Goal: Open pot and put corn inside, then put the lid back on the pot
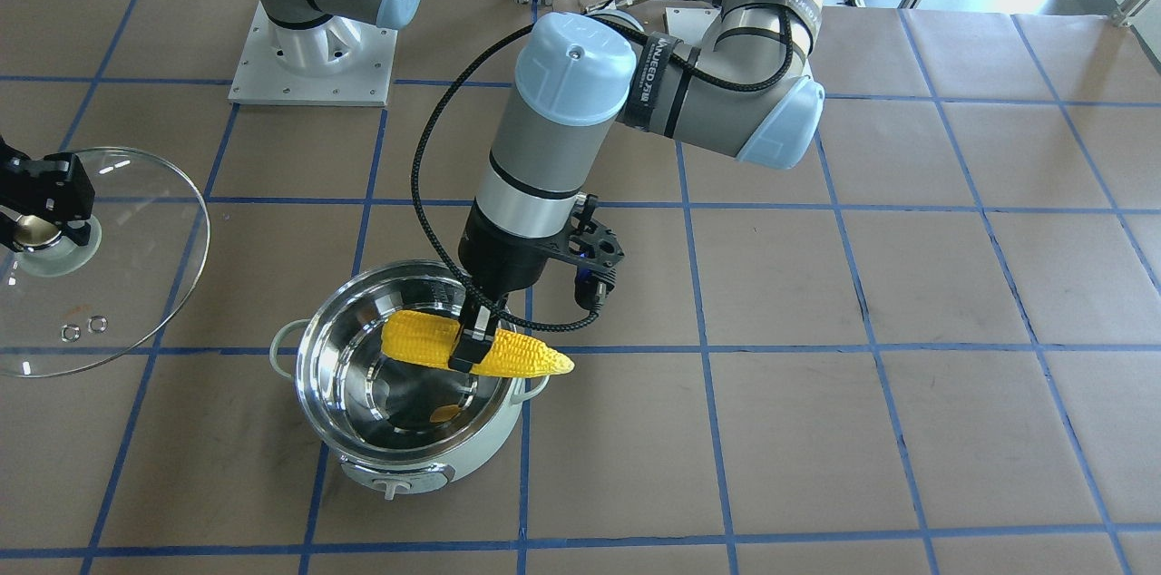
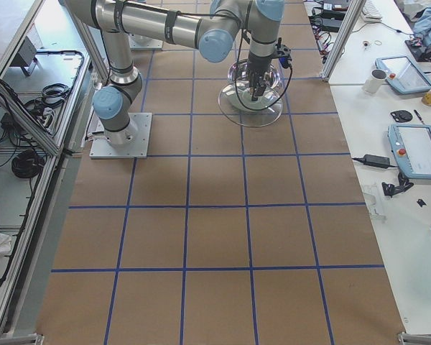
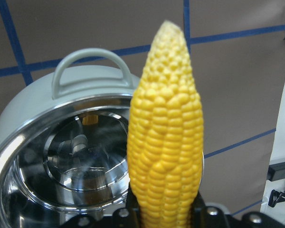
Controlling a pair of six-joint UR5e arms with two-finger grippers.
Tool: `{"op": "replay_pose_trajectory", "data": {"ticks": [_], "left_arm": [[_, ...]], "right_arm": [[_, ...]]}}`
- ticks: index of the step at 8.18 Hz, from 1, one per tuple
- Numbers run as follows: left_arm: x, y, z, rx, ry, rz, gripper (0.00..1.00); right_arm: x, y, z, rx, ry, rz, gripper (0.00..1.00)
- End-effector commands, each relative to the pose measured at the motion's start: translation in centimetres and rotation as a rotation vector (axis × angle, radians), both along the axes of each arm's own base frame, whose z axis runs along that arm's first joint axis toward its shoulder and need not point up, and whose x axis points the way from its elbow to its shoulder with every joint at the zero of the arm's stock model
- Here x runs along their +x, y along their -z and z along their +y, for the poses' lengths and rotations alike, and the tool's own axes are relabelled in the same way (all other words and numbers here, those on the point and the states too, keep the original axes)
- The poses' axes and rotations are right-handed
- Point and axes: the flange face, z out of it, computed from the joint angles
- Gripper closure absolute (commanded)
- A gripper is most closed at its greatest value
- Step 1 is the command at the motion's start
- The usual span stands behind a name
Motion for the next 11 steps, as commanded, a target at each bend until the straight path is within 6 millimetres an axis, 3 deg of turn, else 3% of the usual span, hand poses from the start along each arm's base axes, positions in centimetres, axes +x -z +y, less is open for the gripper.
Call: {"op": "replay_pose_trajectory", "data": {"ticks": [1,2,3,8,11], "left_arm": [[-3.9,2.1,1.5,0.001,0.002,0.030,1.00],[-4.1,2.6,1.4,0.012,-0.007,0.032,1.00],[-4.6,4.5,1.1,0.036,-0.010,0.023,1.00],[-5.8,6.3,1.7,0.088,-0.063,0.036,1.00],[-6.1,6.3,1.9,0.104,-0.107,0.055,0.53]], "right_arm": [[0.0,0.0,0.1,0.002,0.000,0.001,0.97],[0.0,0.0,0.1,0.003,0.000,0.002,0.97],[0.0,0.0,0.1,0.003,0.000,0.002,0.97],[0.0,0.0,0.1,0.004,0.000,0.005,0.97],[0.0,0.0,0.1,0.004,0.000,0.005,0.97]]}}
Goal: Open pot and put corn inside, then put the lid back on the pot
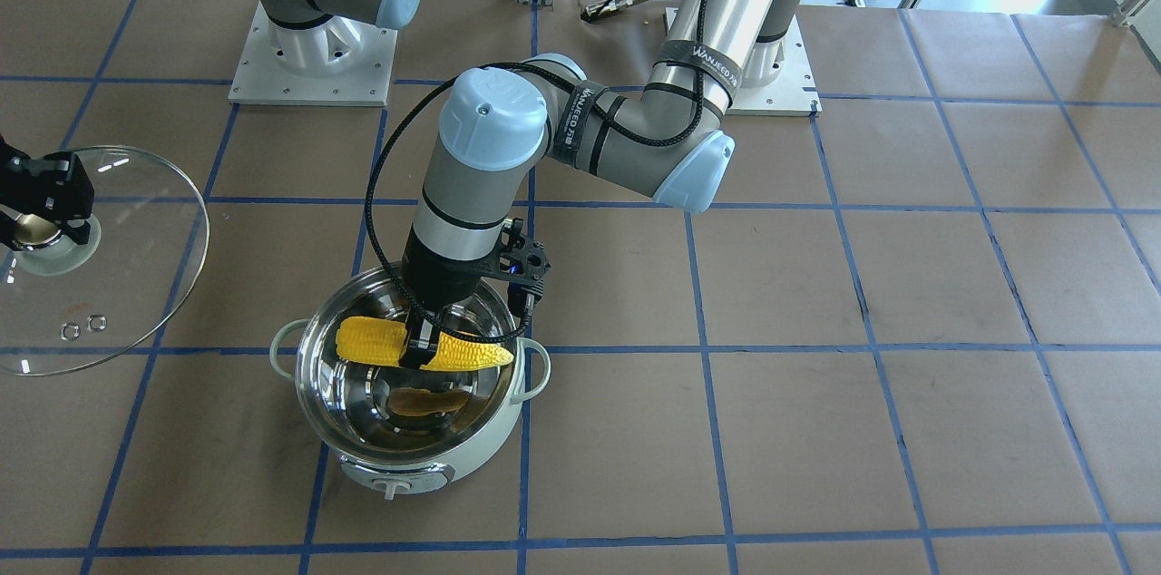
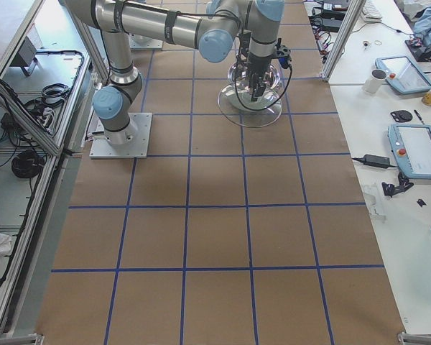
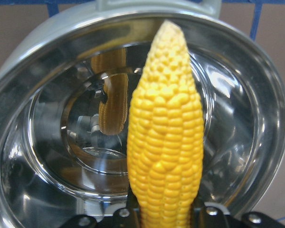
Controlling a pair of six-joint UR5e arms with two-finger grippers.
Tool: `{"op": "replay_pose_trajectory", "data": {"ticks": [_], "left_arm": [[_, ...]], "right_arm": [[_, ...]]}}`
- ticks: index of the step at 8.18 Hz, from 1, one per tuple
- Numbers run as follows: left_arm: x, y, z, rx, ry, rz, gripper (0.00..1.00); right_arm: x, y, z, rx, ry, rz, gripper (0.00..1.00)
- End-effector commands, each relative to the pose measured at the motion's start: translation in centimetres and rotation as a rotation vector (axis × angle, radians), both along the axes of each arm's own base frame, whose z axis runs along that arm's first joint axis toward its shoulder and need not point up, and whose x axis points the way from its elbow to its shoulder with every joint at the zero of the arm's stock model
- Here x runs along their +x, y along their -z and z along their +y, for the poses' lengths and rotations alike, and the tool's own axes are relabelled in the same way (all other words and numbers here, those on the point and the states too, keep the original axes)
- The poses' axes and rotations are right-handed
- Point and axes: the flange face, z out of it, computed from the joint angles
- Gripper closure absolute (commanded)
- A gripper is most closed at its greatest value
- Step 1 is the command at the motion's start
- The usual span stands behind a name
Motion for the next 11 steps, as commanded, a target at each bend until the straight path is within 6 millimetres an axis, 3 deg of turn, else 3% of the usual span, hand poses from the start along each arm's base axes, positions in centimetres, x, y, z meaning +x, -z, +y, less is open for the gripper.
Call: {"op": "replay_pose_trajectory", "data": {"ticks": [1,2,3,7,10,11], "left_arm": [[-0.6,0.2,0.5,0.014,-0.019,0.008,0.50],[-0.6,0.1,0.5,0.011,-0.021,0.007,0.15],[-0.5,-0.6,0.6,0.001,-0.022,0.007,0.01],[-0.1,-3.6,1.1,-0.042,-0.013,0.018,0.00],[1.2,-9.3,2.5,-0.221,0.309,-0.055,0.00],[1.9,-9.9,2.6,-0.227,0.415,-0.073,0.00]], "right_arm": [[0.0,0.0,0.0,0.000,0.000,0.000,0.97],[0.0,0.0,0.0,0.000,0.000,0.000,0.97],[0.0,0.0,0.0,0.000,0.000,0.000,0.97],[0.0,0.0,0.0,0.001,0.000,-0.002,0.97],[0.3,-0.2,0.1,-0.005,0.012,-0.003,0.97],[0.5,0.1,-0.1,-0.006,0.014,-0.016,0.97]]}}
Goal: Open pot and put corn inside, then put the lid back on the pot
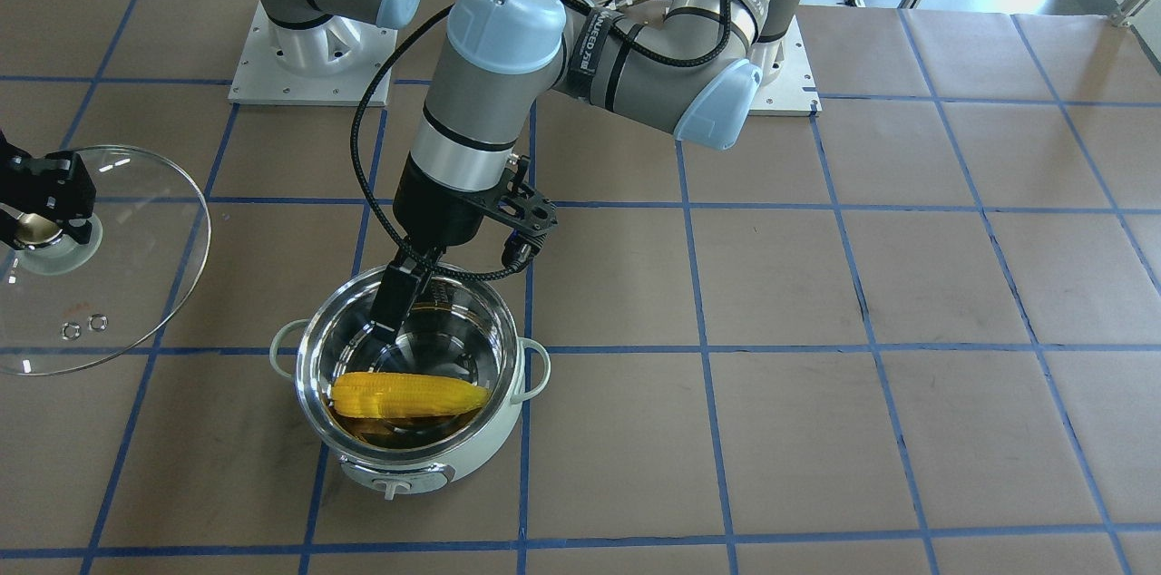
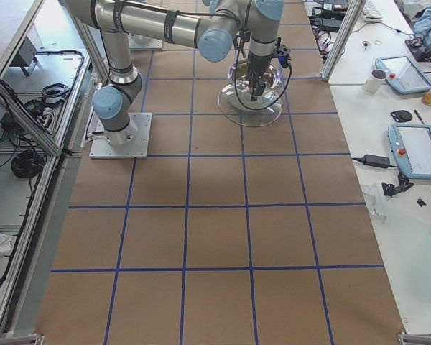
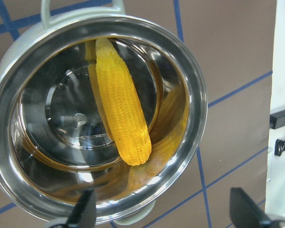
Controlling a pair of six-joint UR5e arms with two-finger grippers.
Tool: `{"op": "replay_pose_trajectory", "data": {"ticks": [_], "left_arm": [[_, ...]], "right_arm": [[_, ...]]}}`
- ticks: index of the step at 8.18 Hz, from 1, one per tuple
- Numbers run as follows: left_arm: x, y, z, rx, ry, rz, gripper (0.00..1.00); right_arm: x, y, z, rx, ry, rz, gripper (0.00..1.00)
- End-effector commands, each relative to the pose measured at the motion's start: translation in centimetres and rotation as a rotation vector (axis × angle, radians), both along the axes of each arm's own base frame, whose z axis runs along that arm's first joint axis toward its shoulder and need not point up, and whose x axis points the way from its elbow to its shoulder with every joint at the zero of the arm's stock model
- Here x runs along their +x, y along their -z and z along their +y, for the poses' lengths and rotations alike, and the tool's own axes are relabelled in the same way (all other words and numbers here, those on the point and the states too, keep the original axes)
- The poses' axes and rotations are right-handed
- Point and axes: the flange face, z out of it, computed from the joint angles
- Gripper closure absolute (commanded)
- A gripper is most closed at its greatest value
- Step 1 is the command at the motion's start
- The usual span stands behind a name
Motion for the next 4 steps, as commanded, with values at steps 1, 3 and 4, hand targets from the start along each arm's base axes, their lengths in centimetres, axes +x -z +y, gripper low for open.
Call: {"op": "replay_pose_trajectory", "data": {"ticks": [1,3,4], "left_arm": [[4.4,-2.5,-1.1,-0.072,0.291,-0.127,0.00],[12.8,-5.0,-3.9,-0.101,0.371,-0.218,0.00],[16.0,-5.7,-4.6,-0.106,0.429,-0.261,0.00]], "right_arm": [[0.5,0.5,-0.4,0.001,0.039,-0.014,0.97],[3.1,0.2,-0.5,-0.012,0.055,-0.010,0.97],[6.2,-0.1,-0.6,-0.024,0.084,-0.008,0.97]]}}
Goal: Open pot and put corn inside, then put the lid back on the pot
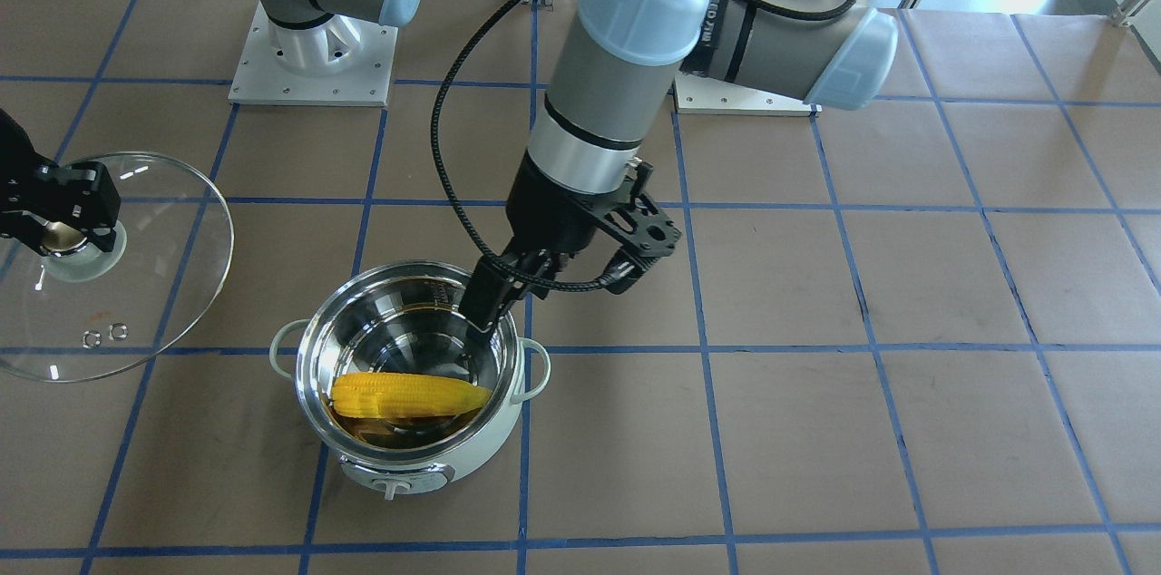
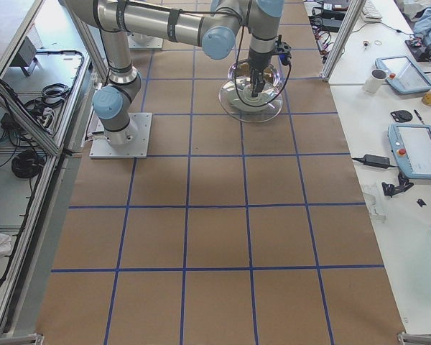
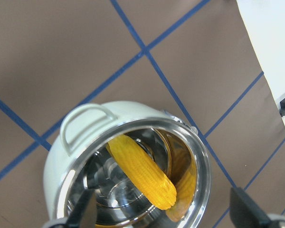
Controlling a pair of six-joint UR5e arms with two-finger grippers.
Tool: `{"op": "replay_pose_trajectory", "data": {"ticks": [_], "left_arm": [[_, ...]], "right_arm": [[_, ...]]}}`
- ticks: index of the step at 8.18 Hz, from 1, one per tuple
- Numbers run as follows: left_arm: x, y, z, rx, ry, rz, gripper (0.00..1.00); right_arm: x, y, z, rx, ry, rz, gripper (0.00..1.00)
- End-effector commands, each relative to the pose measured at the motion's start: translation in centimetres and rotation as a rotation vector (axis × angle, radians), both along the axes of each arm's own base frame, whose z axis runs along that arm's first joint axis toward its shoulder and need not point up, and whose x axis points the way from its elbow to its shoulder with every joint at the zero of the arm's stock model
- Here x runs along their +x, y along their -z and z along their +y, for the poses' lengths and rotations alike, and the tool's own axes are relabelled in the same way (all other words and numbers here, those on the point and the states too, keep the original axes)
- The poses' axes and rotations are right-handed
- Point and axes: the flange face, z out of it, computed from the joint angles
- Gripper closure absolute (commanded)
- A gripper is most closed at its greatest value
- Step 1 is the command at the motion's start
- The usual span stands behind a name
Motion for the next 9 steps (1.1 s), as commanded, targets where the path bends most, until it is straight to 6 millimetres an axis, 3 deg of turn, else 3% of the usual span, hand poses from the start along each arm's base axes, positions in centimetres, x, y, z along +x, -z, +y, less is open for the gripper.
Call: {"op": "replay_pose_trajectory", "data": {"ticks": [1,4,5,7,9], "left_arm": [[10.4,-2.2,-2.2,0.000,0.119,-0.146,0.00],[19.7,-4.5,-2.3,0.020,0.175,-0.282,0.00],[23.2,-5.1,-2.0,0.050,0.134,-0.390,0.00],[25.5,-7.3,-0.4,0.027,0.348,-0.496,0.00],[26.3,-8.8,2.2,0.110,0.413,-0.594,0.00]], "right_arm": [[7.0,-0.3,-0.3,-0.027,0.054,0.002,0.97],[16.8,3.0,-2.5,-0.078,0.094,-0.044,0.97],[17.8,4.0,-3.4,-0.102,0.133,-0.053,0.97],[19.8,5.2,-3.5,-0.088,0.205,-0.061,0.97],[22.6,6.7,-3.6,-0.088,0.248,-0.069,0.98]]}}
